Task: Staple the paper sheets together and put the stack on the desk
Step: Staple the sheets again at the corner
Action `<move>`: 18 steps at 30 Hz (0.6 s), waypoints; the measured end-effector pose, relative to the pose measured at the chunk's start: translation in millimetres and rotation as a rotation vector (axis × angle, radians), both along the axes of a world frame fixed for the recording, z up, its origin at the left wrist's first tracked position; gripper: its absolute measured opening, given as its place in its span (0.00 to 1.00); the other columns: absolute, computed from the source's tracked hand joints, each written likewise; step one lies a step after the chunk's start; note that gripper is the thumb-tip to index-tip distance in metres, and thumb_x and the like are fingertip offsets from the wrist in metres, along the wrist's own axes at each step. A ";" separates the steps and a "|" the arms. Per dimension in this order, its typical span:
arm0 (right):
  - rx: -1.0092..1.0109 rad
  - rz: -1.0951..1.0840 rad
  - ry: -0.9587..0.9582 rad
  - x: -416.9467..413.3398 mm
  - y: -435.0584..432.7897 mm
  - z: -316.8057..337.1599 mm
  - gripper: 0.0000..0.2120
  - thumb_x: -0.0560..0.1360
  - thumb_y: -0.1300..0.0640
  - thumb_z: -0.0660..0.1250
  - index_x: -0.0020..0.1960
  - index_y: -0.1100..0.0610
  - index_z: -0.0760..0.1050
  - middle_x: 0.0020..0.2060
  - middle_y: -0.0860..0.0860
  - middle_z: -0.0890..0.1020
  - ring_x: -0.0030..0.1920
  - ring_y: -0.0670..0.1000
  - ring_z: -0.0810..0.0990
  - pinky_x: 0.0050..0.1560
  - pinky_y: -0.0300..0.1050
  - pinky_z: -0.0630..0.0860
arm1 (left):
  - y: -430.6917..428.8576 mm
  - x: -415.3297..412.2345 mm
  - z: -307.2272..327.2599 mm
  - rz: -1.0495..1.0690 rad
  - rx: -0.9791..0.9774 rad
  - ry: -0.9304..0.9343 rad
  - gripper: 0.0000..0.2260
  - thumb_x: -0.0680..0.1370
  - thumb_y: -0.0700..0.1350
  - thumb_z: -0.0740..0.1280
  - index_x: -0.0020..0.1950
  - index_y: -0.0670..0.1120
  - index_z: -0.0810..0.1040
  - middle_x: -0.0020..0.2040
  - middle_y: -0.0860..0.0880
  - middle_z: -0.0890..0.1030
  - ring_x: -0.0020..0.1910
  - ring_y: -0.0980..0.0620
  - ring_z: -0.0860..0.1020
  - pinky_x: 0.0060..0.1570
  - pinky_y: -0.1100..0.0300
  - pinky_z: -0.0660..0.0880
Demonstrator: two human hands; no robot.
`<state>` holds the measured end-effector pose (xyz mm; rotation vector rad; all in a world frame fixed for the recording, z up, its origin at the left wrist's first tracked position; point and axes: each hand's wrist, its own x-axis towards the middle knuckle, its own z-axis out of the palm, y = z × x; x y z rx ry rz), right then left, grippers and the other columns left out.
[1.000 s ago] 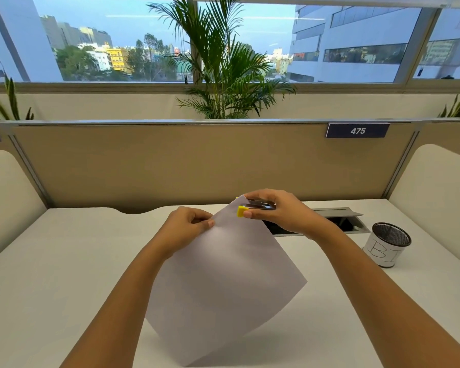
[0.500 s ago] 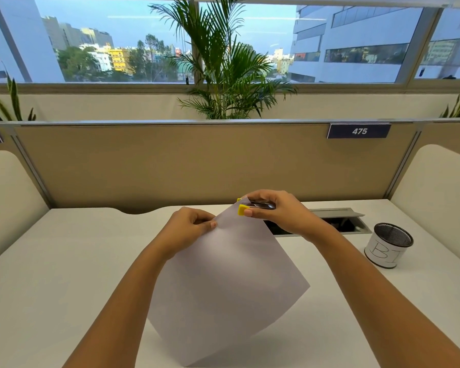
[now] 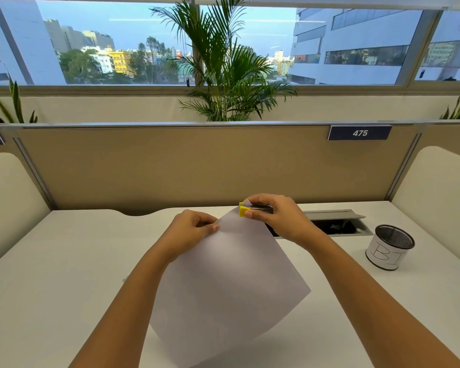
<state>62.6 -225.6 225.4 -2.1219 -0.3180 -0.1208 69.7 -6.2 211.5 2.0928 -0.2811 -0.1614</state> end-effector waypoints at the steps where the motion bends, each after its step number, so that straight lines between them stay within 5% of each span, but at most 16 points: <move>1: 0.008 -0.004 -0.010 -0.5 0.8 -0.5 0.04 0.70 0.48 0.71 0.42 0.38 0.79 0.46 0.37 0.83 0.52 0.40 0.80 0.59 0.52 0.76 | 0.1 0.1 0.0 0.003 0.001 0.000 0.07 0.77 0.42 0.66 0.48 0.48 0.84 0.44 0.47 0.85 0.46 0.47 0.83 0.49 0.52 0.79; 9: 0.136 0.050 0.067 -0.3 0.8 -4.1 0.16 0.73 0.53 0.69 0.60 0.53 0.76 0.58 0.46 0.80 0.59 0.42 0.78 0.61 0.40 0.74 | 5.0 1.2 -2.2 0.012 -0.017 -0.002 0.07 0.77 0.43 0.66 0.48 0.48 0.84 0.44 0.48 0.85 0.46 0.48 0.83 0.49 0.52 0.79; 15: 0.372 -0.099 0.094 -2.2 -12.3 -4.0 0.17 0.74 0.50 0.67 0.62 0.51 0.74 0.51 0.41 0.81 0.51 0.37 0.78 0.45 0.31 0.72 | 12.3 -0.2 -2.9 0.035 -0.131 -0.004 0.07 0.77 0.45 0.66 0.50 0.50 0.83 0.46 0.51 0.86 0.47 0.50 0.83 0.53 0.49 0.78; 18: 0.389 -0.263 0.078 -3.1 -29.9 -18.5 0.17 0.73 0.46 0.67 0.61 0.48 0.73 0.52 0.41 0.79 0.52 0.41 0.77 0.47 0.36 0.71 | 14.7 -0.3 -4.1 0.071 -0.194 -0.004 0.07 0.77 0.45 0.66 0.51 0.50 0.83 0.47 0.50 0.85 0.48 0.48 0.83 0.54 0.46 0.79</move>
